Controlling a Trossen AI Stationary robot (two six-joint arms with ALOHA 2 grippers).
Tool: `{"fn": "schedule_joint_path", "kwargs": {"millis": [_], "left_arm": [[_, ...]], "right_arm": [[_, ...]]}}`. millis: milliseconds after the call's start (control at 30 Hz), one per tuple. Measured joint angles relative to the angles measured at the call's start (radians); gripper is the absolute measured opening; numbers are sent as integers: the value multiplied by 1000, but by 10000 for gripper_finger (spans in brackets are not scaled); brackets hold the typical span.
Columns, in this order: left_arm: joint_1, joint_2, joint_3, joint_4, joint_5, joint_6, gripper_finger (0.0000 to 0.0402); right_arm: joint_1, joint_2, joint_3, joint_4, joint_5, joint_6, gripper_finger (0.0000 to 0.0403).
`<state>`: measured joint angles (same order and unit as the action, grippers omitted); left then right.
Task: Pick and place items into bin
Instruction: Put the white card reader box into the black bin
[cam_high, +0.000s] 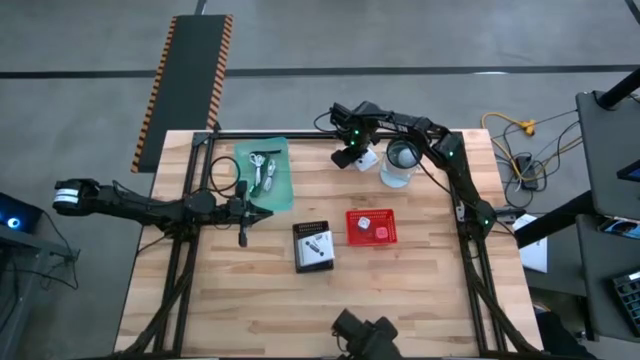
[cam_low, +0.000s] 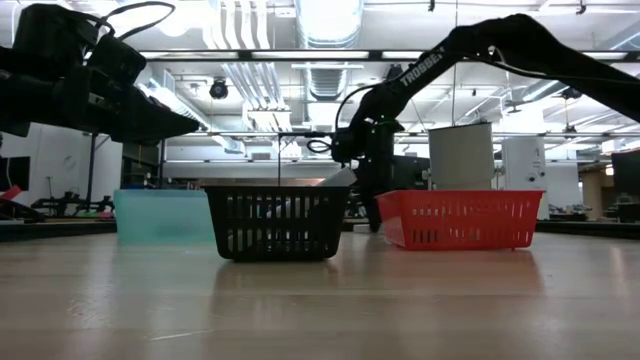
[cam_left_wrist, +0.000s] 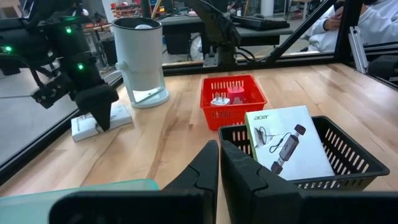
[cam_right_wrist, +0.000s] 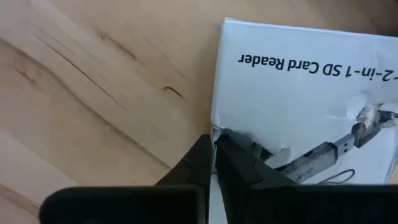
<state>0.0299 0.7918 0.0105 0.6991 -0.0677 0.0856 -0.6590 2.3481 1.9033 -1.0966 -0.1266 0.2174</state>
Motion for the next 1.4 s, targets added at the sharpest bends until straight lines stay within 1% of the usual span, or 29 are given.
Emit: {"fn": "schedule_joint_path", "kwargs": {"millis": [400, 700, 867, 1133, 1267, 1400], "left_arm": [[0, 0, 0, 0, 0, 4, 0], [0, 0, 0, 0, 0, 6, 0], [0, -1, 0, 0, -1, 8, 0], [0, -2, 0, 0, -1, 8, 0], [0, -1, 1, 0, -1, 8, 0], [0, -1, 1, 0, -1, 8, 0]], "right_arm": [[81, -52, -2, -4, 6, -33, 8], [175, -149, 0, -55, 26, -49, 8], [267, -208, 1, -75, 38, -104, 8], [461, -278, 2, -85, 86, -189, 8], [562, -288, 2, -106, 124, -195, 8], [651, -277, 2, -125, 131, -178, 8]]}}
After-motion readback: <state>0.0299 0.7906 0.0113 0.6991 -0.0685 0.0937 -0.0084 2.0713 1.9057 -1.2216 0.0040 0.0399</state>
